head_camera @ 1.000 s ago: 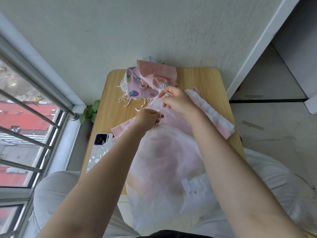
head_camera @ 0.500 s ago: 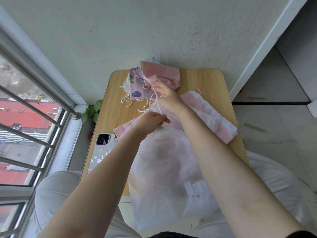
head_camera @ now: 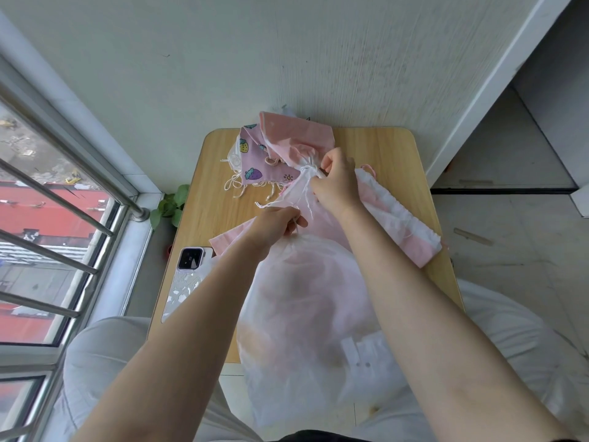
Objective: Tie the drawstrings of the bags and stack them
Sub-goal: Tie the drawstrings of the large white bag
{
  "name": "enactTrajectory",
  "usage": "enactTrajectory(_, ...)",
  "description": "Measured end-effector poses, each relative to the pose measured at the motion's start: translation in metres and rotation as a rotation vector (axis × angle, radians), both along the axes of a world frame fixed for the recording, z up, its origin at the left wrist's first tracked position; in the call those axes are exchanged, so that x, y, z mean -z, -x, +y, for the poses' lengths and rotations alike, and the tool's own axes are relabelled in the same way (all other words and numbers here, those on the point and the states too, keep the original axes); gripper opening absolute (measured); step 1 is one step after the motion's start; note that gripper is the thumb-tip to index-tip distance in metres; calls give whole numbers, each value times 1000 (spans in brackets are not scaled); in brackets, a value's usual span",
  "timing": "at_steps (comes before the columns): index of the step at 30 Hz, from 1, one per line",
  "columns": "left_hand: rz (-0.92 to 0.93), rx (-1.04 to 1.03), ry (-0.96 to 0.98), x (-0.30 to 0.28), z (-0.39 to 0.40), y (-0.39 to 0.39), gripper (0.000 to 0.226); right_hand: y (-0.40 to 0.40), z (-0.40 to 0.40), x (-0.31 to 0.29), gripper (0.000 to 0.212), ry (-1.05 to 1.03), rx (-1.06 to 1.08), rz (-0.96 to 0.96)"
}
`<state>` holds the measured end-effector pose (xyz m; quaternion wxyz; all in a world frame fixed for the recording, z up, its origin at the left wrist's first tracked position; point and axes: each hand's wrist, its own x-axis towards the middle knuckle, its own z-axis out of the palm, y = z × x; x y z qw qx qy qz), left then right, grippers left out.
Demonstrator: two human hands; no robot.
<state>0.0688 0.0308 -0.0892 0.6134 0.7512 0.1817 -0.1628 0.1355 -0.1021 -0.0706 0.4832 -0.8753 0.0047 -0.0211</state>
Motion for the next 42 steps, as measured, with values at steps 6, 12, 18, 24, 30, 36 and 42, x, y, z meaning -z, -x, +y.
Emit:
enactTrajectory(6,4,-45,105,2,7,0,31,15,4,-2,11,-239,-289,300)
enactTrajectory(12,22,-37,152,-1,11,1,17,32,1,-1,23,-178,-404,440)
enactTrajectory(18,31,-72,148,-1,15,2,18,35,-3,-3,30,-130,-535,438)
enactTrajectory(24,43,-69,107,-4,14,2,41,37,-7,-7,16,-252,-349,456)
enactTrajectory(30,-2,-168,114,-3,16,3,30,25,-32,-11,24,105,-142,418)
enactTrajectory(36,-23,-80,70,-9,10,5,26,28,-27,-11,24,222,-381,503)
enactTrajectory(42,-38,-103,80,-13,9,5,17,35,-16,-10,16,142,-471,446)
